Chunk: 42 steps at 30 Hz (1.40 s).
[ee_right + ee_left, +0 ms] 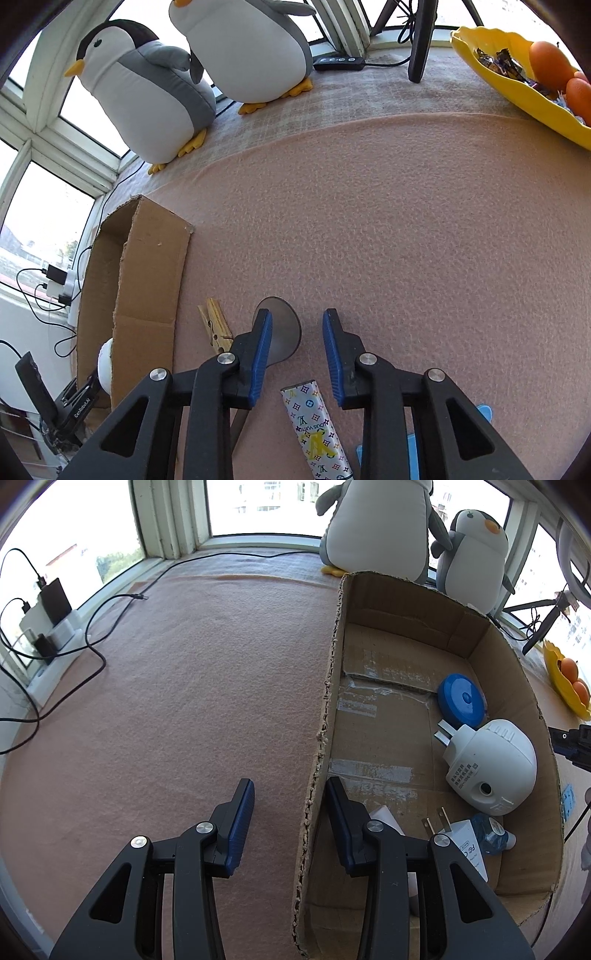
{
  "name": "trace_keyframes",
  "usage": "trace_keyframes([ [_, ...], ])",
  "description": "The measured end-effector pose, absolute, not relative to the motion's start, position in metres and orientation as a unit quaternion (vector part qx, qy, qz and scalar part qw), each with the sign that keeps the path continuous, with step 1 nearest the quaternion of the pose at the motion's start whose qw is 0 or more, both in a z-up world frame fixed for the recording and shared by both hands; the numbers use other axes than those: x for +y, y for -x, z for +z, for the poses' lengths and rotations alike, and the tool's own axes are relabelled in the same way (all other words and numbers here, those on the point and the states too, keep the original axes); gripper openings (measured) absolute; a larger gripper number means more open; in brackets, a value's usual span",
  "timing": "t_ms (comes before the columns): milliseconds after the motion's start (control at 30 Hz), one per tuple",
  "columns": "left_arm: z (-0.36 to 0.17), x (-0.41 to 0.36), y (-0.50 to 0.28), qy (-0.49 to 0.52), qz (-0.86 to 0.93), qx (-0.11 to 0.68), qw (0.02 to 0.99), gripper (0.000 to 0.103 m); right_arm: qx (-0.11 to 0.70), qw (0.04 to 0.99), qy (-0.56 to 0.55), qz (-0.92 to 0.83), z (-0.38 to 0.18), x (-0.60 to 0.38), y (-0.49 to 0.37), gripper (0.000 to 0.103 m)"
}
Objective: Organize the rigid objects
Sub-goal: 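Move the right tool to the spoon, then grasp the spoon with the right gripper and carry it to the box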
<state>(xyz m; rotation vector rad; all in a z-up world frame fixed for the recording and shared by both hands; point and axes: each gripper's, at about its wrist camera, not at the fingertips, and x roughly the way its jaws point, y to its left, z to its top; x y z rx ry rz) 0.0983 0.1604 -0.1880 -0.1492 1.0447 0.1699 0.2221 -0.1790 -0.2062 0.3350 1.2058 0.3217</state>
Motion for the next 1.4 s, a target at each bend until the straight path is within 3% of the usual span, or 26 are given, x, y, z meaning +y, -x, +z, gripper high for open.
trace_keyframes([
  [267,-0.188,0.16,-0.098,0.071,0.081,0.498,0.861,0.038,0.566,0.799,-0.135,0.155,-0.208,-0.168,-0.225,0.004],
  [967,-0.188,0.16,-0.098,0.073,0.08,0.497,0.861,0.038,0.509,0.828,-0.17,0.159,-0.144,-0.184,-0.217,0.002],
  [1400,-0.189,0.161,-0.097,0.078,0.076,0.495,0.862,0.038,0.476,0.833,-0.173,0.224,-0.095,-0.119,-0.218,0.002],
])
